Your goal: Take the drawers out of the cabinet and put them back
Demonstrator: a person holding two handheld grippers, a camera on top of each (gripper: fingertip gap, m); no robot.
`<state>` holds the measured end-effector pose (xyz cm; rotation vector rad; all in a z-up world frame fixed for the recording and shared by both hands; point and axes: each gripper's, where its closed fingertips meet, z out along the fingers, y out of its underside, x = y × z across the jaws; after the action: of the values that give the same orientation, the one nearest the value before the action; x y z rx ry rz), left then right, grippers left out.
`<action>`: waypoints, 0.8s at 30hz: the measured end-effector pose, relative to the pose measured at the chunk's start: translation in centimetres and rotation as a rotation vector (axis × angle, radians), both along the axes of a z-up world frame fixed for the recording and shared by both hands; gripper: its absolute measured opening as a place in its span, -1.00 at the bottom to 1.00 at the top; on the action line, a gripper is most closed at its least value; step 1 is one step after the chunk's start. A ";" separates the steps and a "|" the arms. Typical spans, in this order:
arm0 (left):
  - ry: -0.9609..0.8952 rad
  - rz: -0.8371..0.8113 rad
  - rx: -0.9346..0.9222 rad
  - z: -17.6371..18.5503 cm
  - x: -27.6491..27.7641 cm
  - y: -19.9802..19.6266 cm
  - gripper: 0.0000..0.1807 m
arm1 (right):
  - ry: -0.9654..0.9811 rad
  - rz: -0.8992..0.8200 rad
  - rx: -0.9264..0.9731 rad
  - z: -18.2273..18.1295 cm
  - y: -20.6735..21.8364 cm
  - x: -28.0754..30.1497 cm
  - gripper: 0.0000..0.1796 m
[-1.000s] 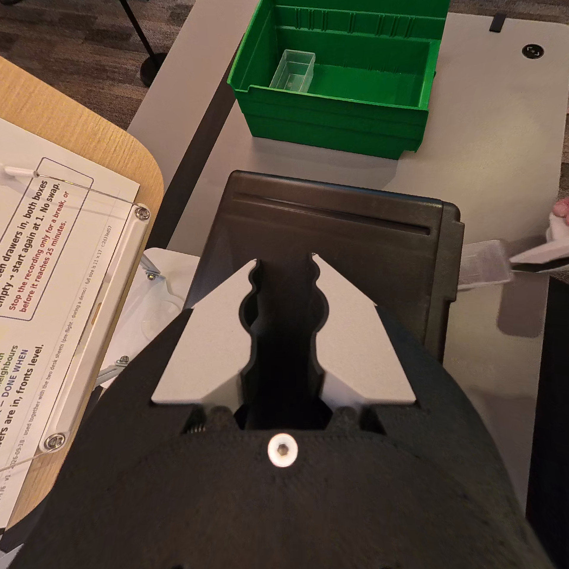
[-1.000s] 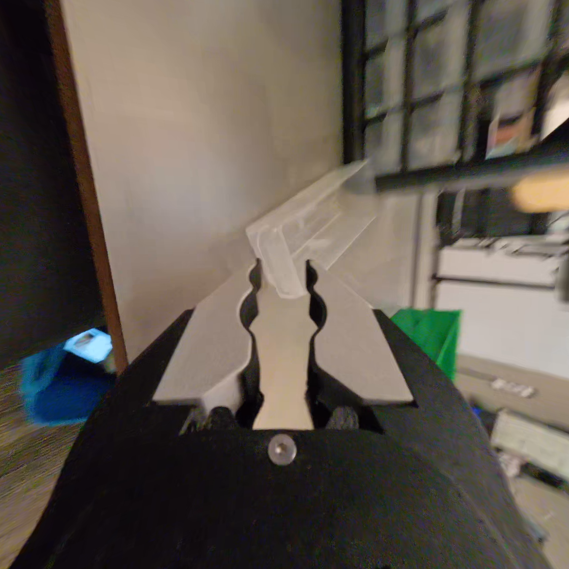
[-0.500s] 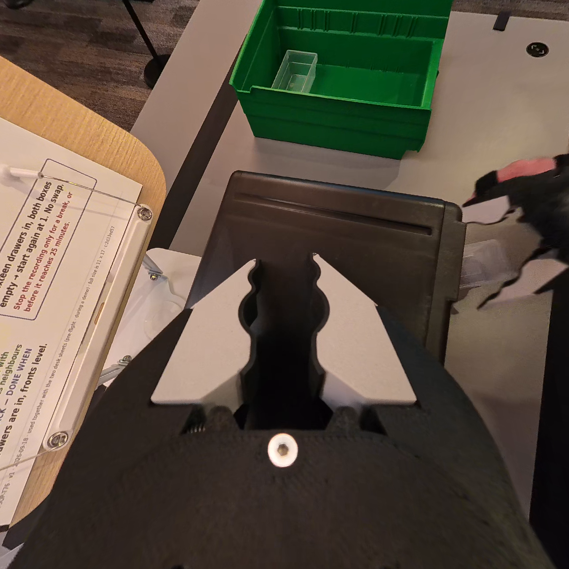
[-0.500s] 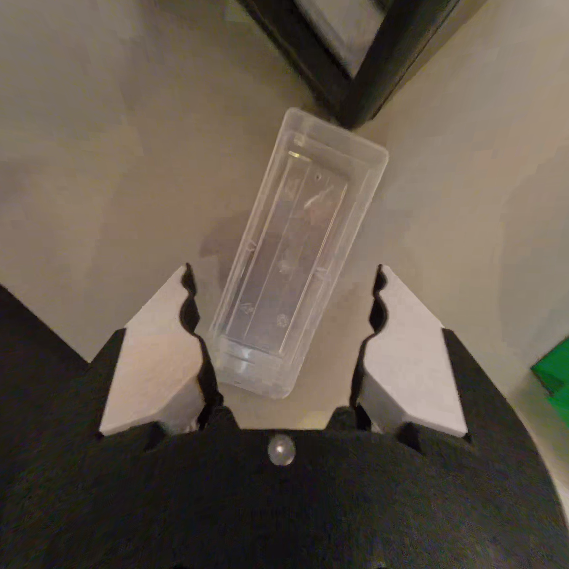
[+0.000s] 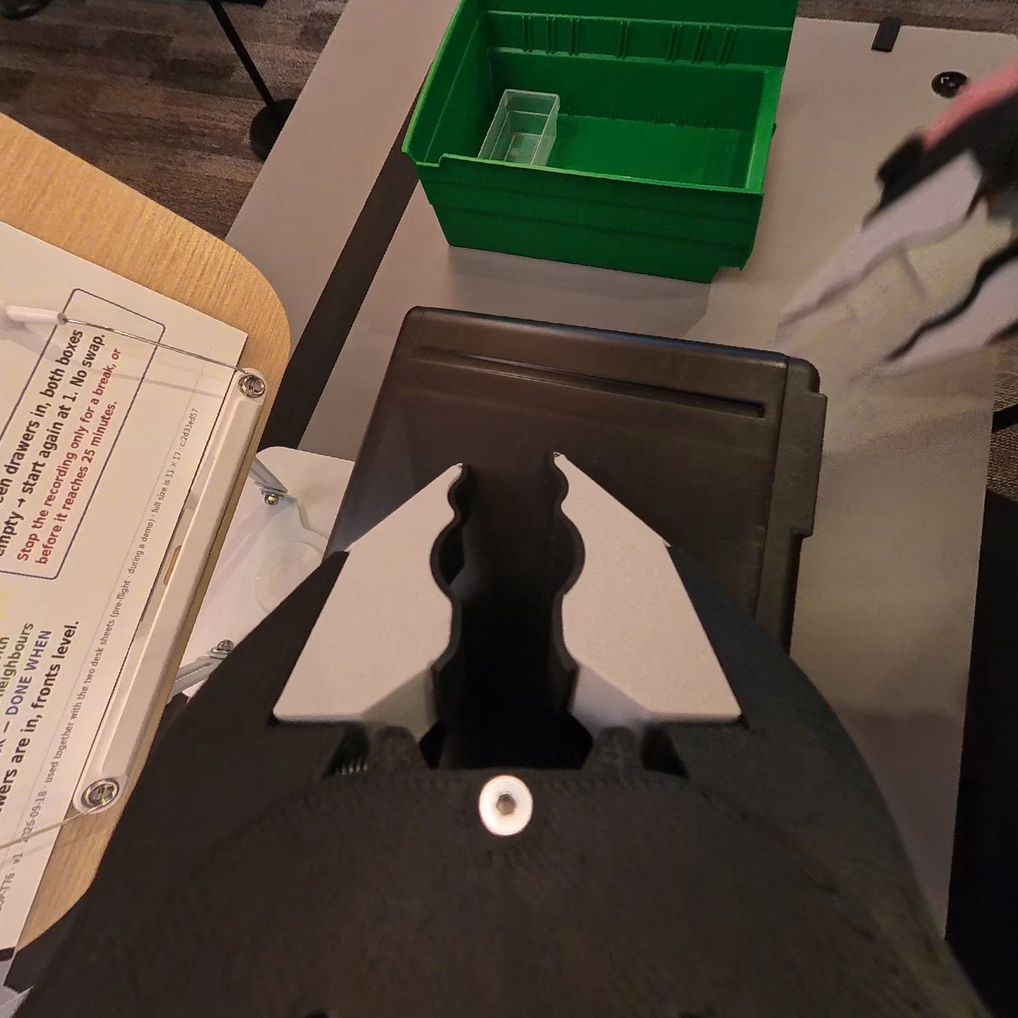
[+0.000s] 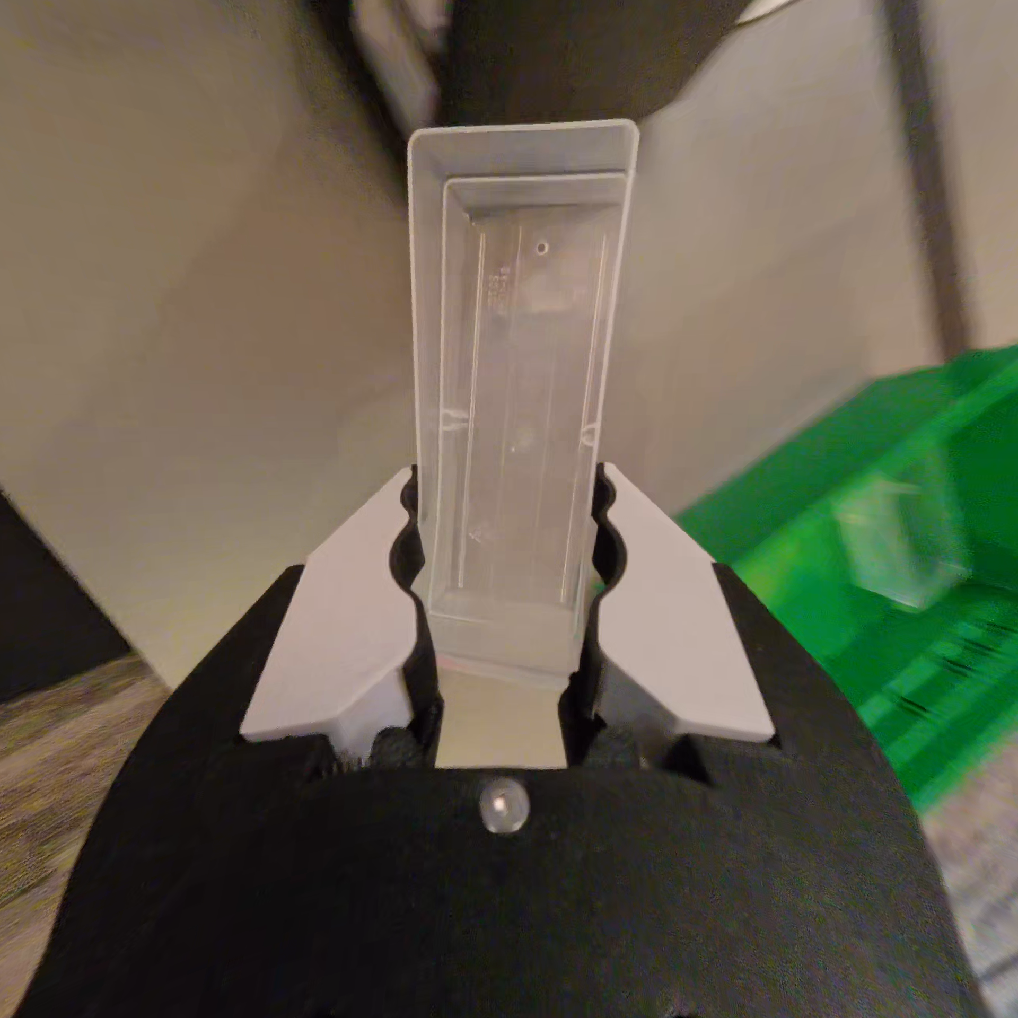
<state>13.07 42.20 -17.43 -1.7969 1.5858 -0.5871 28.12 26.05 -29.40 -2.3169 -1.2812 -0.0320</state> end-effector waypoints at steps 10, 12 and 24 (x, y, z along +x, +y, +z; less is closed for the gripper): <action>0.000 -0.002 -0.002 0.0 0.0 0.0 -0.72 | -0.473 -0.028 0.042 4.1 10.1 21.4 -0.33; 0.000 -0.002 -0.004 0.0 0.0 0.0 -0.72 | -0.531 0.010 -0.043 1.8 11.1 23.3 -0.33; -0.002 -0.010 -0.017 0.0 0.1 -0.1 -0.73 | -0.652 0.187 -0.182 -8.1 16.8 24.3 -0.28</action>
<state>13.12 42.10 -17.43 -1.8016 1.5939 -0.6088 52.41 42.90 -37.45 -2.4170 -1.8704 -0.6821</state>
